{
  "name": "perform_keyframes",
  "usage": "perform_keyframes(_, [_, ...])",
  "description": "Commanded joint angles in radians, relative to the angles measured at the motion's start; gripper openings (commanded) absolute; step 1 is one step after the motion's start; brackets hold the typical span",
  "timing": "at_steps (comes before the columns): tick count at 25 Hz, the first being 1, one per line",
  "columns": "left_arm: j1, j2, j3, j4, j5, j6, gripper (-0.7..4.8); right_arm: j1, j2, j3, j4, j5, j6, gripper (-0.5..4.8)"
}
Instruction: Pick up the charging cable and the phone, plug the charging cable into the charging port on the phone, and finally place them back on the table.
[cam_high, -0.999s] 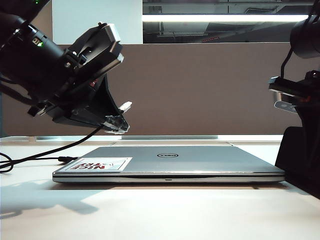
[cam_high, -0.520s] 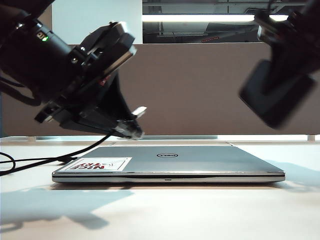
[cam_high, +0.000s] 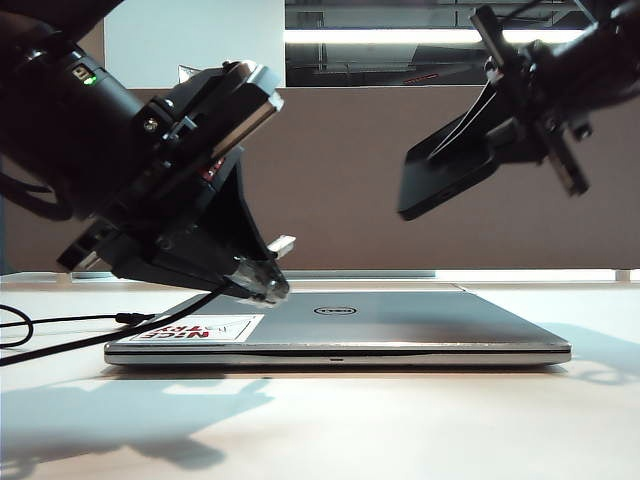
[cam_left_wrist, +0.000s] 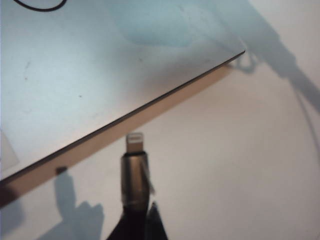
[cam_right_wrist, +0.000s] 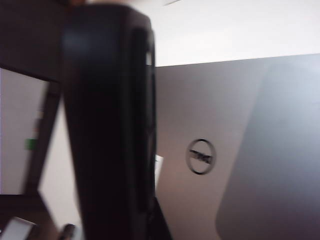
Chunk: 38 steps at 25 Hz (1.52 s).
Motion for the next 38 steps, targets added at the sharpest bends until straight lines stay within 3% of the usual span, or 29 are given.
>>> perform_keyframes(1, [-0.008, 0.000, 0.002, -0.003, 0.003, -0.053, -0.06, 0.013, 0.034, -0.077, 0.298, -0.076, 0.129, -0.06])
perform_keyframes(3, [-0.008, 0.000, 0.002, -0.002, 0.004, -0.113, -0.06, 0.029, 0.062, -0.119, 0.416, -0.095, 0.176, -0.06])
perform_keyframes(11, [-0.012, 0.020, 0.002, -0.001, 0.008, -0.142, -0.06, 0.087, 0.151, -0.164, 0.667, -0.131, 0.287, -0.06])
perform_keyframes(21, [-0.014, 0.033, 0.002, 0.037, 0.012, -0.232, -0.06, 0.204, 0.271, -0.172, 0.913, -0.083, 0.441, -0.05])
perform_keyframes(38, [-0.019, 0.072, 0.000, 0.111, 0.012, -0.237, -0.06, 0.210, 0.275, -0.220, 0.914, -0.037, 0.537, -0.06])
